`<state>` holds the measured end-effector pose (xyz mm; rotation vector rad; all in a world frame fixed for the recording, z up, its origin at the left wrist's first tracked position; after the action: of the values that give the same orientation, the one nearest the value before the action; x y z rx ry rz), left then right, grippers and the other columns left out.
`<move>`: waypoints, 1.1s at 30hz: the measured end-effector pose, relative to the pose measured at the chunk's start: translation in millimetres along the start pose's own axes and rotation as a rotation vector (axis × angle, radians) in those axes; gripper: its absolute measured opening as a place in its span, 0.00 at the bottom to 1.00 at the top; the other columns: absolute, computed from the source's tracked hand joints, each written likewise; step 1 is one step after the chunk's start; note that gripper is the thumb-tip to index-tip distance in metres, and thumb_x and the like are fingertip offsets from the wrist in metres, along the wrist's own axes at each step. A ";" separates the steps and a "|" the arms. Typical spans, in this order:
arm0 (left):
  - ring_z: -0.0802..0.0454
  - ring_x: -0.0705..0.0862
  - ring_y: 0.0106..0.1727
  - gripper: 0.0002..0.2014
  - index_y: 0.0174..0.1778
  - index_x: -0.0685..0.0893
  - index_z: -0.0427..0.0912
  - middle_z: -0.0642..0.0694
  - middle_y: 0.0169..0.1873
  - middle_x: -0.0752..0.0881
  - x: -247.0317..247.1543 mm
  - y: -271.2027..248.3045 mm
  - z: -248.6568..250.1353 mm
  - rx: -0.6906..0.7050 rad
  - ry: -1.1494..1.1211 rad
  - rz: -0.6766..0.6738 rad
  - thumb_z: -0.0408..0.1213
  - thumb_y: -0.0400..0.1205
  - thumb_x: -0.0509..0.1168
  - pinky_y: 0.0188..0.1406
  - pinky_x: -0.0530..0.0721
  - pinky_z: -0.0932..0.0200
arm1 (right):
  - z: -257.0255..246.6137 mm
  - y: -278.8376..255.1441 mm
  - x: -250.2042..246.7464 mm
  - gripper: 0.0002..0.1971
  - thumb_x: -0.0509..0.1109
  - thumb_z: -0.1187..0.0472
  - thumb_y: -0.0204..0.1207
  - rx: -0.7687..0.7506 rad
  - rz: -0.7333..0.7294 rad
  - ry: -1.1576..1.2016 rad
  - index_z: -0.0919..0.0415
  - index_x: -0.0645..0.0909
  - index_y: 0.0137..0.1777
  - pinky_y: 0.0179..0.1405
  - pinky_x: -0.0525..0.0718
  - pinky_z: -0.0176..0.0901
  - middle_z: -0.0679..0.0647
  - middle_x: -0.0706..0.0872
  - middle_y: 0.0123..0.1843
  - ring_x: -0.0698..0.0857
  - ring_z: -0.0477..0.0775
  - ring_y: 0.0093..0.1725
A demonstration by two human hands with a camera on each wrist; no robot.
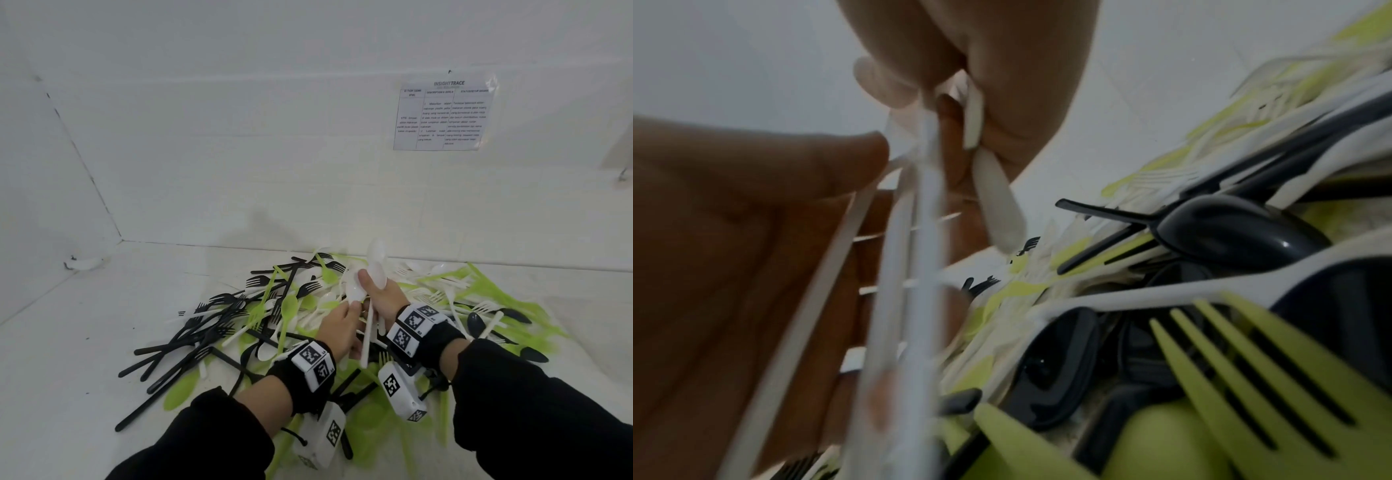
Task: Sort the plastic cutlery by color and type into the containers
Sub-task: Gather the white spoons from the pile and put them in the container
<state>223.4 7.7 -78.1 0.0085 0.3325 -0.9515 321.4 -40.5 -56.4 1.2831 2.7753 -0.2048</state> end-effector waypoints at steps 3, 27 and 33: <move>0.40 0.83 0.48 0.21 0.49 0.82 0.35 0.36 0.45 0.85 -12.3 1.7 1.4 0.030 0.090 0.173 0.46 0.87 0.50 0.49 0.79 0.51 | 0.5 -0.7 4.7 0.21 0.61 0.44 0.80 0.010 0.007 -0.006 0.60 0.74 0.33 0.18 0.70 0.37 0.51 0.75 0.18 0.72 0.48 0.15; 0.48 0.77 0.26 0.17 0.33 0.78 0.39 0.45 0.25 0.80 3.5 -24.2 -5.4 -0.170 -0.264 0.003 0.38 0.84 0.51 0.31 0.79 0.57 | -3.6 -19.9 -0.6 0.07 0.64 0.59 0.81 -0.073 0.047 -0.151 0.63 0.77 0.49 0.36 0.77 0.42 0.51 0.81 0.37 0.81 0.53 0.38; 0.48 0.79 0.28 0.16 0.37 0.78 0.39 0.42 0.29 0.81 11.9 -28.9 -4.5 -0.193 -0.313 -0.021 0.40 0.86 0.51 0.37 0.83 0.56 | 0.1 -29.9 -3.5 0.02 0.64 0.61 0.81 -0.072 0.063 -0.073 0.58 0.76 0.48 0.48 0.79 0.47 0.48 0.80 0.36 0.81 0.54 0.41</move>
<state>205.4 -18.0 -81.7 -0.3179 0.1337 -0.9220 300.9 -62.3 -53.3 1.3154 2.6517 -0.1431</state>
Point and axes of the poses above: each hand's wrist, its own y-axis towards the middle knuckle, its own x-axis out of the palm, z = x × y, the point moved 8 cm from there along y, towards the middle knuckle
